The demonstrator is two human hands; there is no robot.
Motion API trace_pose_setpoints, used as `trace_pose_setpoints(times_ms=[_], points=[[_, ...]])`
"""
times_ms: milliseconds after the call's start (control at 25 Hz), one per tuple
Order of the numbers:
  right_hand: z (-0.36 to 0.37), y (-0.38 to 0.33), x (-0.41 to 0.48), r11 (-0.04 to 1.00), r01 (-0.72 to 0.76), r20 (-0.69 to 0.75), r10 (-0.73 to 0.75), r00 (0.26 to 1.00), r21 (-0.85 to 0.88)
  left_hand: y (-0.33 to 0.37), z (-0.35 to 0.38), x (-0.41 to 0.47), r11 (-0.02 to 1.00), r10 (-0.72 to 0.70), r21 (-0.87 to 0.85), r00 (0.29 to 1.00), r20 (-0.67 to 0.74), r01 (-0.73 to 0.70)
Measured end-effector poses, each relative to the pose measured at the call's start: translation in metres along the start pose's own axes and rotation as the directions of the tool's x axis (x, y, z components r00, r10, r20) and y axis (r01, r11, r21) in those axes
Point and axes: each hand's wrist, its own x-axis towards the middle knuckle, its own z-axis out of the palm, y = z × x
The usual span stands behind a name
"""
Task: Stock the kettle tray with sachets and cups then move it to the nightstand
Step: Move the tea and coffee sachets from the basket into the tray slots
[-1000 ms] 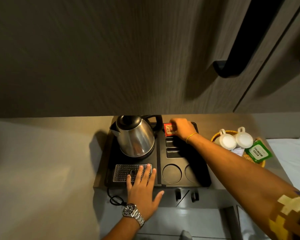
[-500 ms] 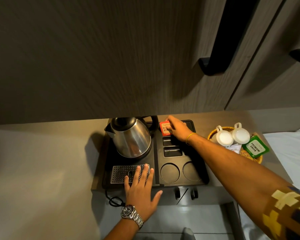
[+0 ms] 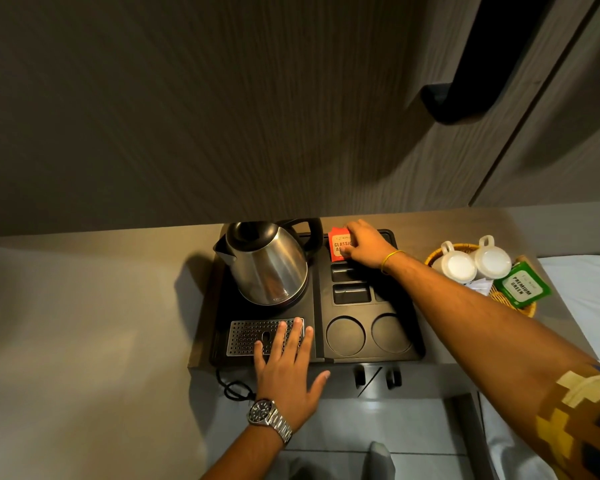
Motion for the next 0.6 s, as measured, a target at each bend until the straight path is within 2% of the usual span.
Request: trace_pose_setpoints(times_ms=[360,480,600], points=[[-0.018,0.01,-0.015,1.0,-0.009,-0.056,0.011,0.998,0.026,0.0,-0.002,-0.001,1.0,-0.008,0.002,1.0,0.025,0.008],[-0.039,0.016,-0.029,1.0,0.005,-0.119,-0.003,0.993,0.017,-0.001,0.0,0.0,1.0,0.003,0.005,1.0,0.019,-0.003],[-0.074,0.037,-0.055,1.0,-0.007,-0.244,0.008,0.97,0.004,0.0,0.004,0.002,1.0,0.027,0.015,1.0,0.013,-0.027]])
